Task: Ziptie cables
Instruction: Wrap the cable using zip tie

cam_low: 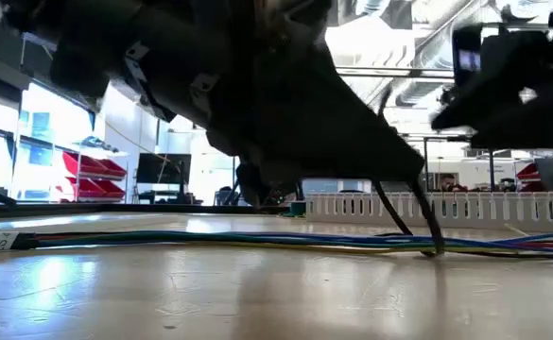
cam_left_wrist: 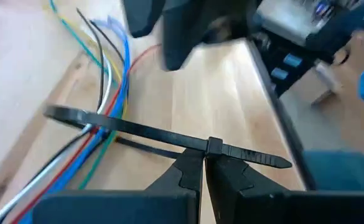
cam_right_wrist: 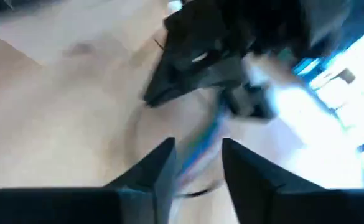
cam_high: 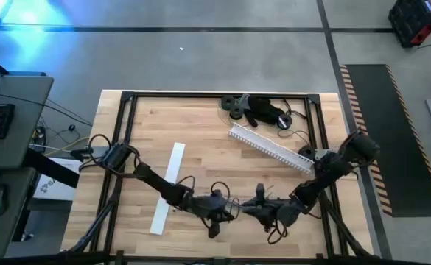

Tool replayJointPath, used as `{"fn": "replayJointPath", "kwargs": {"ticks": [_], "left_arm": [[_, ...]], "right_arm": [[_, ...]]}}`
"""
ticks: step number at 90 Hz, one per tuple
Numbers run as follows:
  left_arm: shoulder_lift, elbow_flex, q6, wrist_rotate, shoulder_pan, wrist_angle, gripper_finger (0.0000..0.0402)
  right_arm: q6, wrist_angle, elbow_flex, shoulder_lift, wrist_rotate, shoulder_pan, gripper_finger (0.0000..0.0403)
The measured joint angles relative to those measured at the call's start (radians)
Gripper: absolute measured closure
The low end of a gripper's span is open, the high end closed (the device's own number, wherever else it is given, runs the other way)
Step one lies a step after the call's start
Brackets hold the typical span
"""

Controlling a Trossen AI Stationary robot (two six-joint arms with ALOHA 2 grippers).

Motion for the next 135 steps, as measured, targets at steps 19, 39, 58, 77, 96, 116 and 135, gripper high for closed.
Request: {"fn": "replayJointPath", "kwargs": {"ticks": [19,39,58,77,96,116,135], "left_arm": [[0.0,0.111,0.003,0.008,0.0,-0.259,0.0402],[-0.001,0.123,0.013,0.01,0.0,-0.273,0.0402],[-0.005,0.123,0.001,0.011,-0.003,-0.293,0.0402],[-0.044,0.123,-0.075,-0.001,-0.018,-0.399,0.0402],[-0.054,0.123,-0.152,-0.016,-0.036,-0.432,0.0402],[-0.054,0.123,-0.215,-0.115,-0.04,-0.415,0.0402],[0.003,0.122,-0.136,-0.215,-0.021,-0.232,0.0402]], "right_arm": [[0.182,-0.146,0.0,0.001,-0.099,-0.09,0.0173],[0.241,-0.164,0.001,0.031,-0.26,-0.142,0.0177],[0.222,-0.17,0.005,0.06,-0.3,-0.135,0.0237],[0.212,-0.246,0.008,0.058,-0.295,-0.126,0.0387],[0.071,-0.329,0.004,0.017,-0.218,-0.115,0.04],[-0.023,-0.458,-0.002,-0.045,-0.166,-0.139,0.0399],[-0.004,-0.573,-0.006,-0.149,-0.155,-0.158,0.0328]]}}
